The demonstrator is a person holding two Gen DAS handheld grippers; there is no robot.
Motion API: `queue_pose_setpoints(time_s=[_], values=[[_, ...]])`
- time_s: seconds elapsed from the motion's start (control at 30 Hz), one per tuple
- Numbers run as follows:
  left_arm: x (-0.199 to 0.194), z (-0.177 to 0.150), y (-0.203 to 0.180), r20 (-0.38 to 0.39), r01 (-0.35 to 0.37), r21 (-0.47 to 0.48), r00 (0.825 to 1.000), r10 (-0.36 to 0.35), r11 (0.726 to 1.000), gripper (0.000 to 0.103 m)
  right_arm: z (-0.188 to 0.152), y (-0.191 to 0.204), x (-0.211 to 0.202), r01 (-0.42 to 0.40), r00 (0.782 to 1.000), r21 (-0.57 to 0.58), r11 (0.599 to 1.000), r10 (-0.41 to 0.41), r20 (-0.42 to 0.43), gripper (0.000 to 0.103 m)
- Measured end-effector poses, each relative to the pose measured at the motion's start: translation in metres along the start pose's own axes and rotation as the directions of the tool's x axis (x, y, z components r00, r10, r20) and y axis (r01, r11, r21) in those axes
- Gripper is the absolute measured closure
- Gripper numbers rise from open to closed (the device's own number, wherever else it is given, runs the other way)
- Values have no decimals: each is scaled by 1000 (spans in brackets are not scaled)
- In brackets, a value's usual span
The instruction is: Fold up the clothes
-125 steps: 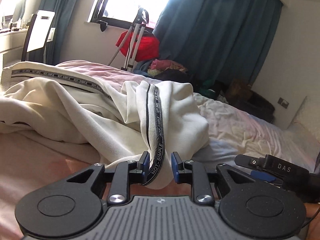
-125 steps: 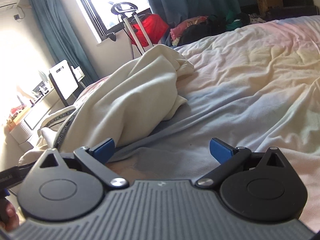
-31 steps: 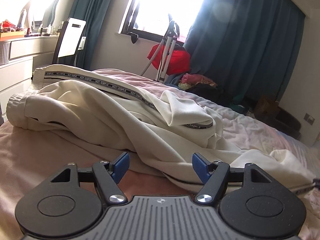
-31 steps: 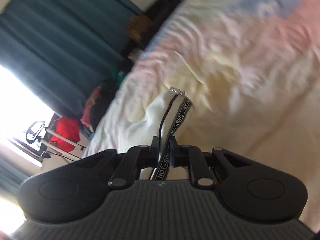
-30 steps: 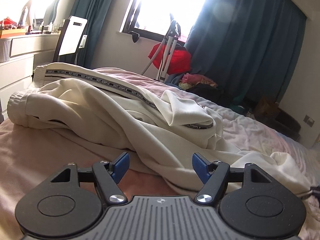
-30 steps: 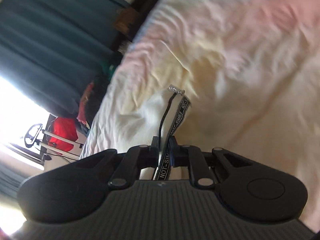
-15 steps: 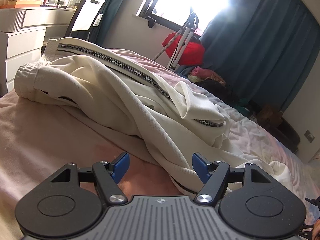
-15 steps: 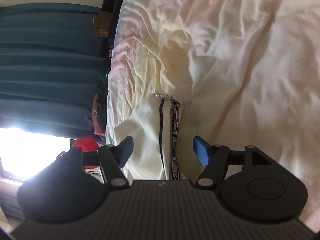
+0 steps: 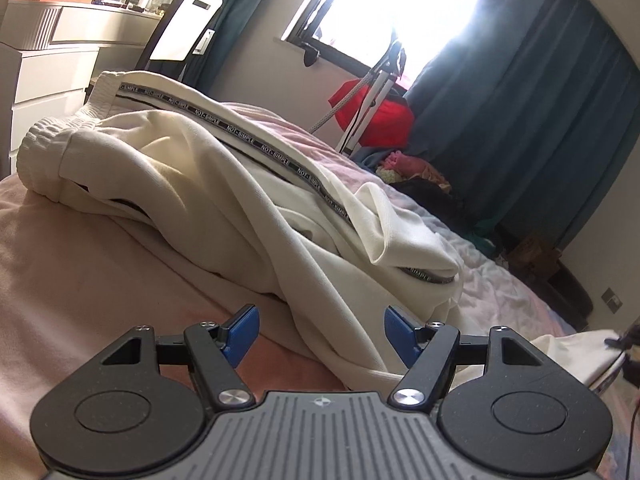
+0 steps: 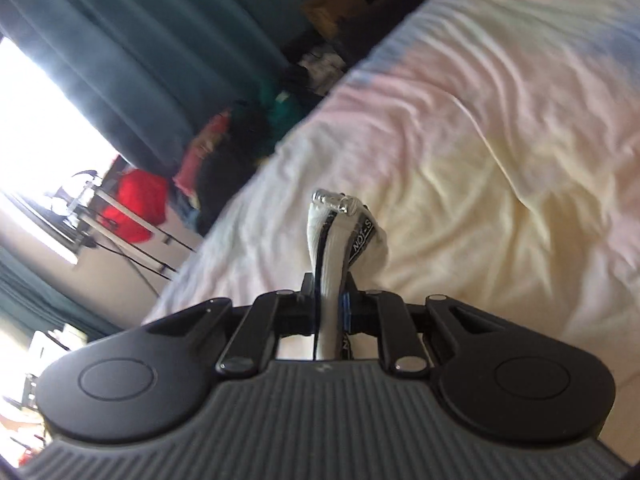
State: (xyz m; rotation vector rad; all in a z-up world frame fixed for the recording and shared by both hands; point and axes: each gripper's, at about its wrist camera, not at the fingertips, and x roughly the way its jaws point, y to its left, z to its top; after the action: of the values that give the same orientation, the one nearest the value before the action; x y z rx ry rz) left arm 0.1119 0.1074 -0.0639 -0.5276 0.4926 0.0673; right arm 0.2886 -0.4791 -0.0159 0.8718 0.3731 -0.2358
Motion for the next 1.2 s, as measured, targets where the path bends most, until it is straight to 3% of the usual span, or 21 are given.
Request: queue_pose_setpoints(time_s=[0.1,0.2,0.27,0.33,0.37,0.4,0.43,0.47,0.6,0.73,0.87,0.97,1.1,1.13,1.17,1.2], values=[[-8,6,9,31,53,-77,998,-51,996,32,19,33,-10,-41,994,-93,995,50,101,88],[-15,13,20,58,89,-157,995,-80,984,29,4,-17,-35,29,965,-35,999,-19,263,88],[-14,15,27,47,68,-192,997,-60,979,27,-21,-73,-32,172,962,55,984,-179,207,88],[-12,17,35,28,43,-229,999,-38,972,27,-45,-135,-24,285,952,221,933,-302,48,88],[-11,18,39,19,30,-248,999,-26,968,27,-57,-166,-21,333,941,319,887,-333,-58,88],[-10,17,44,10,23,-274,1000,-21,961,27,-65,-191,-19,330,944,424,843,-305,-129,88],[-8,17,51,-3,20,-319,1000,-23,948,26,-68,-206,-21,284,959,511,811,-248,-139,88],[-6,17,61,-21,17,-372,999,-27,928,26,-65,-210,-25,263,965,531,806,-222,-140,88],[-7,21,97,-20,6,-562,1000,-21,827,25,-50,-176,-38,234,972,300,925,-216,-90,88],[-6,23,132,2,-2,-702,1000,5,712,24,-49,-172,-38,230,973,290,929,-220,-67,88],[20,33,157,10,38,-785,999,-48,619,25,-50,-174,-42,231,973,310,922,-226,-55,88],[40,48,169,17,61,-811,997,-81,582,29,-50,-171,-38,226,973,306,925,-227,-32,88],[46,64,188,68,82,-826,997,-45,558,37,-49,-167,-35,210,975,307,928,-223,8,88],[46,67,193,71,75,-822,997,-29,564,45,-49,-165,-34,210,974,307,928,-225,16,88],[46,70,198,73,69,-819,997,-16,569,59,-49,-165,-32,211,973,306,928,-228,22,88],[46,72,204,78,75,-816,997,-20,573,63,-49,-164,-31,214,972,304,928,-233,26,88]])
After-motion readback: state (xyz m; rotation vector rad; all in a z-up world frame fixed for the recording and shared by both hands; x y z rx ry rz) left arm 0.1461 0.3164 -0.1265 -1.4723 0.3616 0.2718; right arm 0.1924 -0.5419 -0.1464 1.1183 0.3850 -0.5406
